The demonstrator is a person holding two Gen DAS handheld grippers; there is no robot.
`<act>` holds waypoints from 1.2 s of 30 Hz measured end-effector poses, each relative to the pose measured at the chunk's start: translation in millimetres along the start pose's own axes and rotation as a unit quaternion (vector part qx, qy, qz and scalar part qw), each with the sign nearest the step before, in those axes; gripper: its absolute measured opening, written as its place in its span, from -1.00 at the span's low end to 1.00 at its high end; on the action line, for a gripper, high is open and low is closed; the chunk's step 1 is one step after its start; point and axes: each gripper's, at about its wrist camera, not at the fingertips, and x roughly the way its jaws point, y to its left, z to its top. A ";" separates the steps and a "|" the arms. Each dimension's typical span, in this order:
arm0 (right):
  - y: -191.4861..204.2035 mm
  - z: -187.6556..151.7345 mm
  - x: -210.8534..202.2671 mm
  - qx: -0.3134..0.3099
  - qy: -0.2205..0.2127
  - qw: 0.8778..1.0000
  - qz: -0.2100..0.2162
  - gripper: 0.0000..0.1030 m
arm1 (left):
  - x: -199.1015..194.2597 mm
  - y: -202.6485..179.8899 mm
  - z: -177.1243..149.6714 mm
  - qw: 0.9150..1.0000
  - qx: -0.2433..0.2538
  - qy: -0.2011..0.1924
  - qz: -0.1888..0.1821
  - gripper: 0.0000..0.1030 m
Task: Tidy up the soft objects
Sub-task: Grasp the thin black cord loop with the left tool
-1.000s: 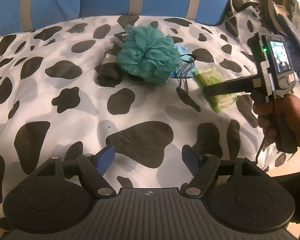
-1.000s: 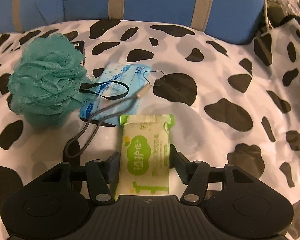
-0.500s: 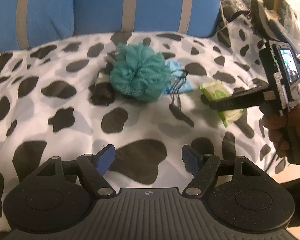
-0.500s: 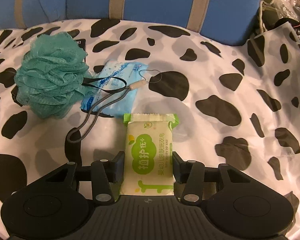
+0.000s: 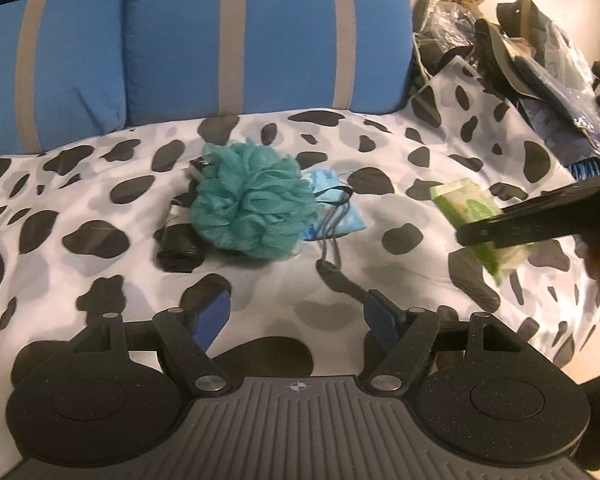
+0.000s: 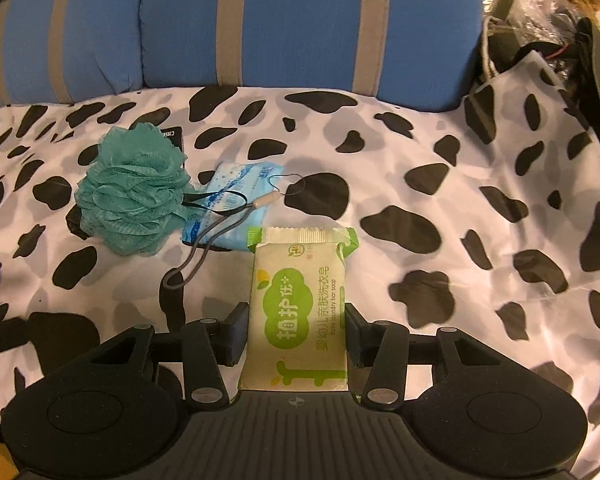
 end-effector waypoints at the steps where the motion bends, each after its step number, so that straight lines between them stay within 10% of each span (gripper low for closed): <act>1: -2.8 -2.2 -4.2 0.001 0.000 1.000 0.000 -0.01 | 3.4 -2.2 1.2 1.000 0.002 0.003 -0.001 0.42; 23: -38.8 -22.8 -38.1 0.058 0.004 0.997 0.049 -0.01 | 103.4 -43.4 9.9 0.994 0.108 0.026 0.002 0.05; 29: -38.0 -19.3 -34.6 0.068 0.005 0.996 0.056 -0.01 | 131.5 -36.1 16.3 0.995 0.087 0.052 -0.006 -0.32; 32: -36.9 -19.0 -32.9 0.067 0.006 0.996 0.057 -0.01 | 133.2 -35.1 19.1 0.994 0.095 0.058 -0.012 -0.83; 36: -38.3 -17.9 -32.1 0.070 0.007 0.996 0.053 -0.01 | 125.1 -29.1 19.6 0.993 0.091 0.074 -0.022 -0.87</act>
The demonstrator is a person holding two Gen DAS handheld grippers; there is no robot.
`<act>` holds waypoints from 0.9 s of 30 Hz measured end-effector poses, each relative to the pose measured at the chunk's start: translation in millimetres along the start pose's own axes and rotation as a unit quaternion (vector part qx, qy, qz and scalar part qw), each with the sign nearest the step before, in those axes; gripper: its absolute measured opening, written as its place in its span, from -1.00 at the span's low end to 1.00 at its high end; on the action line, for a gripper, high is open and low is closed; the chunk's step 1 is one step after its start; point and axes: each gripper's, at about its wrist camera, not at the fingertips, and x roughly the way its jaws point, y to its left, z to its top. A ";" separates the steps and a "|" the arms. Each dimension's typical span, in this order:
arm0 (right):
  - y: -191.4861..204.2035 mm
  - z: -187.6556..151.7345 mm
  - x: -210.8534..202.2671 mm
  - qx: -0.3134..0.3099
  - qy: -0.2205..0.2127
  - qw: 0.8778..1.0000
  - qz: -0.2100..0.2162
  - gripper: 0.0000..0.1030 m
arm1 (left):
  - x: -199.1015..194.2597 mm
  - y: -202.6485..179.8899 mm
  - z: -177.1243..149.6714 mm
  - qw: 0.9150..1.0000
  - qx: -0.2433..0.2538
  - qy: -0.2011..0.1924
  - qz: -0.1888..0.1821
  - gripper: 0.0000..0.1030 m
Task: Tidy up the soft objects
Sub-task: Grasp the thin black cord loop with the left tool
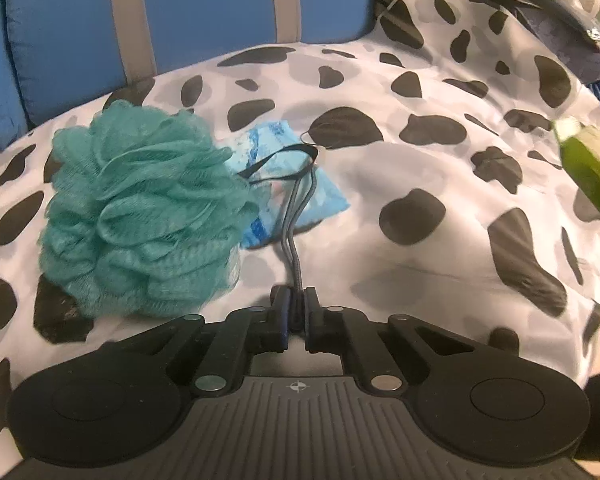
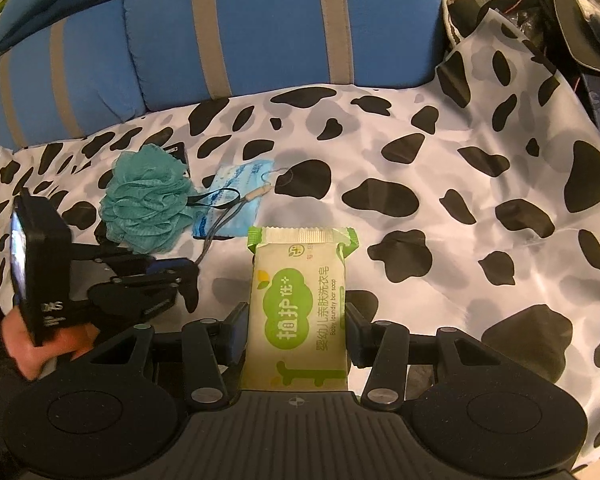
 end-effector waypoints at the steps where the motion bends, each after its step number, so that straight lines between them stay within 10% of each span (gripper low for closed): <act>1: 0.1 0.4 0.1 0.000 0.000 1.000 0.000 -0.01 | -4.0 0.8 -3.3 1.000 0.004 0.004 -0.002 -0.87; 27: 57.4 3.3 9.0 -0.057 0.003 0.998 0.027 -0.01 | -111.6 47.8 -110.0 0.996 -0.025 0.087 0.024 -0.76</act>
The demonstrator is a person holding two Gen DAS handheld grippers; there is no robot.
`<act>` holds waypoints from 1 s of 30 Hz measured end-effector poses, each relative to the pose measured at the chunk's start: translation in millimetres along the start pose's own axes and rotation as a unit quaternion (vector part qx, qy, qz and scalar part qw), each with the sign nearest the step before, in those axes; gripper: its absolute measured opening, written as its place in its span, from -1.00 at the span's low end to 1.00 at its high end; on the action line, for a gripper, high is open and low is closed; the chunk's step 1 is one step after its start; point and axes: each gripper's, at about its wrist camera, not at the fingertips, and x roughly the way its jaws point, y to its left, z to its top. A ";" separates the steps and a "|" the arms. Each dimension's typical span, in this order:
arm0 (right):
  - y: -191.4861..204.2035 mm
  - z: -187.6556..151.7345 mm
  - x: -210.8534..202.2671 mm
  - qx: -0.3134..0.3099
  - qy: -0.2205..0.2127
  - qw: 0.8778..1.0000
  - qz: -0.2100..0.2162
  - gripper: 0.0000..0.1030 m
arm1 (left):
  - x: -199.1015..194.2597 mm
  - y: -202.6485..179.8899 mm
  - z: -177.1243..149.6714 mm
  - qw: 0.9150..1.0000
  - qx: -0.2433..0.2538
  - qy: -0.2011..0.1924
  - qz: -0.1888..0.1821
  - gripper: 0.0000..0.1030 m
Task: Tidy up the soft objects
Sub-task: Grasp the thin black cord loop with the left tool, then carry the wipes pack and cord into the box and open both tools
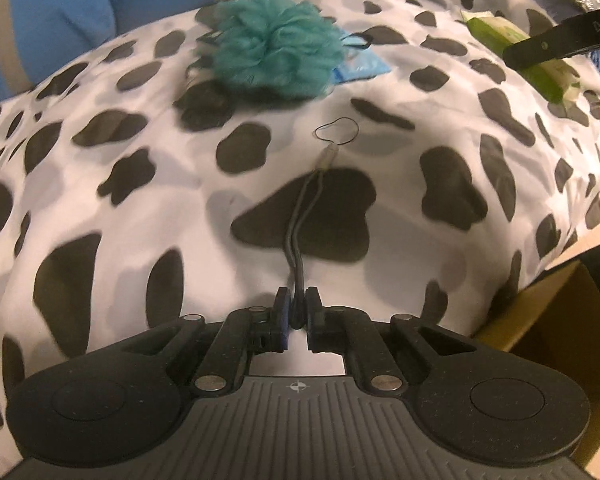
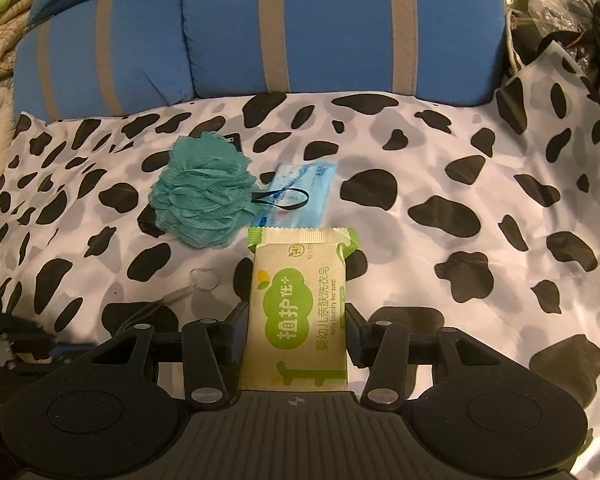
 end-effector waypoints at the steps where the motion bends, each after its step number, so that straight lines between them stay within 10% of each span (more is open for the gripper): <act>1: 0.4 -0.5 0.4 -0.001 0.000 1.000 -0.001 -0.01 | 0.8 0.6 -0.9 1.000 -0.004 0.006 0.000 -0.52; 4: 1.3 -1.5 1.8 -0.004 0.002 1.000 -0.004 -0.01 | 2.7 -0.6 2.6 1.000 -0.006 -0.001 0.000 0.11; 12: -3.7 -3.8 3.8 -0.004 0.006 1.000 -0.005 -0.01 | 24.6 -9.4 27.8 0.999 0.001 -0.032 -0.001 0.11; 24: -11.7 -5.7 5.1 0.003 0.014 1.000 -0.005 -0.01 | 40.9 -9.8 46.2 0.999 0.006 -0.037 -0.008 -0.82; 30: -10.0 -6.8 5.6 0.001 0.015 1.000 -0.005 -0.01 | 36.6 -9.2 42.7 0.999 0.003 -0.039 -0.003 -0.88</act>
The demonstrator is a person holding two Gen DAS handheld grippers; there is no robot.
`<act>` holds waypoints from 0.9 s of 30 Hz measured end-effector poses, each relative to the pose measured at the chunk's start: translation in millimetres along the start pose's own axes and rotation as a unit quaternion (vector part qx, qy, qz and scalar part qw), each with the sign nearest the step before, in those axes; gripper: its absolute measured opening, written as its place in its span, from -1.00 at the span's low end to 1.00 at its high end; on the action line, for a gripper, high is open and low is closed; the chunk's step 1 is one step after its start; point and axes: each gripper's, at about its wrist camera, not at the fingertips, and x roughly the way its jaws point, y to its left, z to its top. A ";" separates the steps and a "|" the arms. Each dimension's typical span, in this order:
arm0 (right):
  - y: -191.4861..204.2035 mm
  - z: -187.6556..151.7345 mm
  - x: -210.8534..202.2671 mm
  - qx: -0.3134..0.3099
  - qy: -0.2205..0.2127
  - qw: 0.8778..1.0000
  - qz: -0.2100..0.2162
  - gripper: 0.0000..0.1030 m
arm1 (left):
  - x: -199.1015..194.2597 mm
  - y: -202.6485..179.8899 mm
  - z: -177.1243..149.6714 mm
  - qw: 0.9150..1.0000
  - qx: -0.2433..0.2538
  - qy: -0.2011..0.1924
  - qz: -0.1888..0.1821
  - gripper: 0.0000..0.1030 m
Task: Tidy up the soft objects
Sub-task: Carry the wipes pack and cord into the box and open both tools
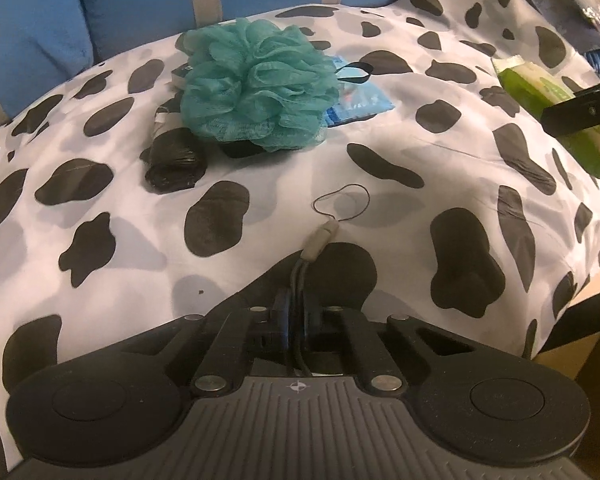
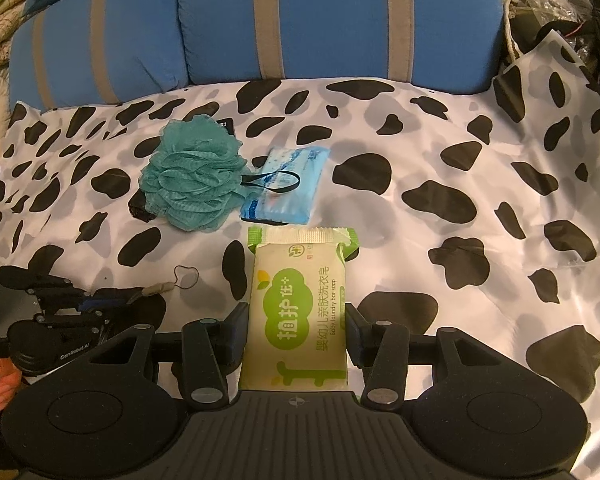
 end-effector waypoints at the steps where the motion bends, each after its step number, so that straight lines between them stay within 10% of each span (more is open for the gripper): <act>1: 0.5 -0.2 0.1 0.000 0.000 1.000 0.000 -0.01 | -1.4 0.9 -0.6 1.000 -0.004 0.000 -0.001 -0.88; 27: 18.0 -31.8 -13.1 0.020 0.011 0.999 0.026 -0.01 | -91.5 5.2 -20.5 0.989 -0.101 -0.103 -0.024 -0.88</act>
